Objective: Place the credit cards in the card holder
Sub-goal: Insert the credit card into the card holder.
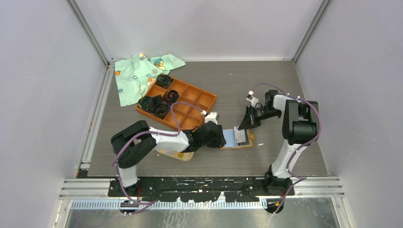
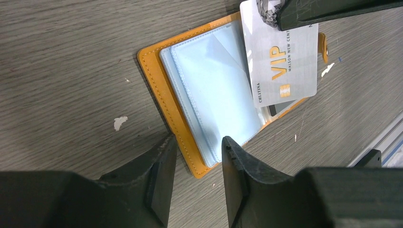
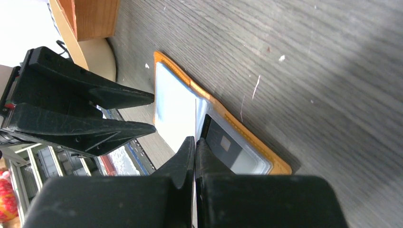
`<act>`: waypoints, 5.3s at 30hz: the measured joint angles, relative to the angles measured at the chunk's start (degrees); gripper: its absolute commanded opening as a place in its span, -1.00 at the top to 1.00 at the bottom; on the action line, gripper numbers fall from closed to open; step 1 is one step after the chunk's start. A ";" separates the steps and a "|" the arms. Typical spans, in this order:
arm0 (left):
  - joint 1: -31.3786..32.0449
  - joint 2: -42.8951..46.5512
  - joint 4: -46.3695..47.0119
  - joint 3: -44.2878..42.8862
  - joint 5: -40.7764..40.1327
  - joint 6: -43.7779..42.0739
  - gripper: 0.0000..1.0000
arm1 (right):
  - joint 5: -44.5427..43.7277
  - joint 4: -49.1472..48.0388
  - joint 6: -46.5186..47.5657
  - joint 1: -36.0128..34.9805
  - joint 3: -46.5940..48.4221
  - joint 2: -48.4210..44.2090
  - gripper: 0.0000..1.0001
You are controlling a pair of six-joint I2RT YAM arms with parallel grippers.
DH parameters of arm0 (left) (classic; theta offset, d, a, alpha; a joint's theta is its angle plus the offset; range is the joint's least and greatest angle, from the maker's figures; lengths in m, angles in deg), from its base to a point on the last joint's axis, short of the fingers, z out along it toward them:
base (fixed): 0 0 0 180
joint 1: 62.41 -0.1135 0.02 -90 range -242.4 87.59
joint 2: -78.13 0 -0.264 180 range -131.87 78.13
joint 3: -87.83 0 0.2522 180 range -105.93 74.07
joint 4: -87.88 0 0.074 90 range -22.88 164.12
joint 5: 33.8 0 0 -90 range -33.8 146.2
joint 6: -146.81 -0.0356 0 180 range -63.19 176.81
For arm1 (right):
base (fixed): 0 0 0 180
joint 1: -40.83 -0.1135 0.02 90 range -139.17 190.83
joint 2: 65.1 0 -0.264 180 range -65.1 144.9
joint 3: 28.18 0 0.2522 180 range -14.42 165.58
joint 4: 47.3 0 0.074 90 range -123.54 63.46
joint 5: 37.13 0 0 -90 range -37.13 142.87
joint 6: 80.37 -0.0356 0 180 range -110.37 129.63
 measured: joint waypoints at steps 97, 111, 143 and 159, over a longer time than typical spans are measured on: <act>-10.03 -1.92 -12.76 -9.64 16.35 -21.59 0.12 | -9.79 -54.31 -54.07 6.84 -39.60 -30.77 0.97; -10.51 -5.68 -15.98 -13.88 17.79 -21.03 0.16 | -9.57 -54.75 -54.97 6.88 -41.11 -30.45 0.88; -10.80 -7.52 -13.75 -14.38 25.66 -16.09 0.21 | -4.26 -51.95 -53.20 6.60 -35.74 -22.03 0.64; -10.82 -9.14 -14.56 -16.79 26.23 -16.33 0.22 | -1.29 -44.83 -49.77 4.92 -28.76 -12.79 0.62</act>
